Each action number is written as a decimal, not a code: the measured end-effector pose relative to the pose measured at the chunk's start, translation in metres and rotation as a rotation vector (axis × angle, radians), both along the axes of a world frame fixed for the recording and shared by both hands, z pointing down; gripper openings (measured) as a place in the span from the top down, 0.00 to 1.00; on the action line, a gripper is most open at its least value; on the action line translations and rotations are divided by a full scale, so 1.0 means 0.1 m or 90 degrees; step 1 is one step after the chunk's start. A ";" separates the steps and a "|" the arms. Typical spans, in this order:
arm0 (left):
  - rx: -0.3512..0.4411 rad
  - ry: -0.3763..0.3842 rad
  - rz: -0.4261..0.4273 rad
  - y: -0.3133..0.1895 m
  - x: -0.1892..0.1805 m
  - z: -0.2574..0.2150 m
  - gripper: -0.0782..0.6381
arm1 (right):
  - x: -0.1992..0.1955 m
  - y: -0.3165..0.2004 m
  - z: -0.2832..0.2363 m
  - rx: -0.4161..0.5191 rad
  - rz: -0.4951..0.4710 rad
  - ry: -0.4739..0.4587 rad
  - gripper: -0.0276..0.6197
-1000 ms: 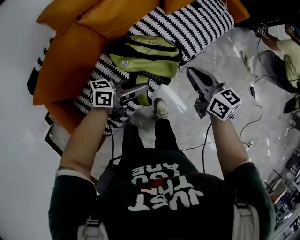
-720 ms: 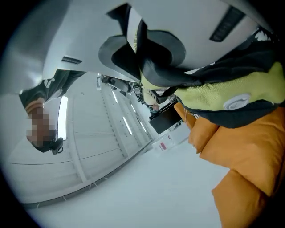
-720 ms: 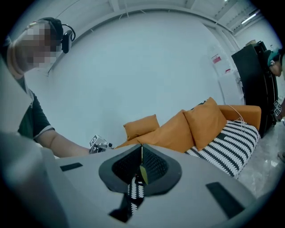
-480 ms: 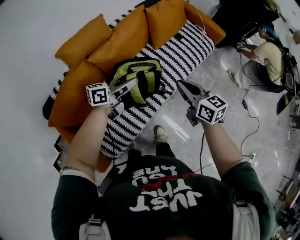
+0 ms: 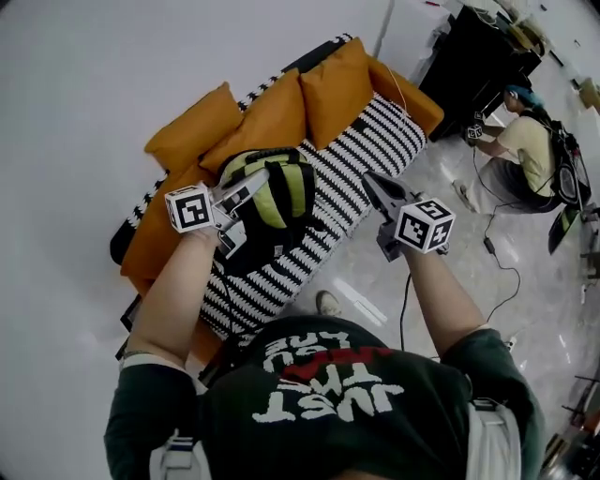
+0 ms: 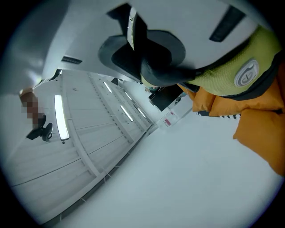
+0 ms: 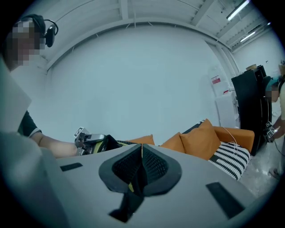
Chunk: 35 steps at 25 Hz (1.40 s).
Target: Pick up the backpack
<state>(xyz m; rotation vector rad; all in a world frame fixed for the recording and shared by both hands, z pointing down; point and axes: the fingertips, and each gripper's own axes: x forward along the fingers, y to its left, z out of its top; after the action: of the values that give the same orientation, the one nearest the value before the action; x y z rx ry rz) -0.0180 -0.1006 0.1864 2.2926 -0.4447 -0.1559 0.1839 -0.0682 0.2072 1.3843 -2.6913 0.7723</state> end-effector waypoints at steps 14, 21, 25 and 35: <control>0.118 0.009 -0.055 -0.31 -0.23 -1.98 0.82 | -0.05 -0.34 -1.31 0.101 0.017 0.029 0.91; 0.185 -0.009 -0.052 -0.63 -0.21 -3.05 0.82 | -0.03 -0.85 -2.33 0.157 0.028 0.050 0.91; 0.230 0.006 -0.045 -0.56 -0.20 -3.09 0.82 | -0.04 -0.91 -2.39 0.195 0.034 0.059 0.91; 0.332 0.011 -0.091 -0.31 -0.26 -3.55 0.82 | -0.10 -0.76 -2.74 0.243 0.041 0.088 0.91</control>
<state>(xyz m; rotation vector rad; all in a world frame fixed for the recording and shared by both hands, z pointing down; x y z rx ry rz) -0.0443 -0.1318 -0.1690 2.7634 -0.6150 -0.4025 0.1743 -0.1438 -0.0663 1.5318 -2.7933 0.1564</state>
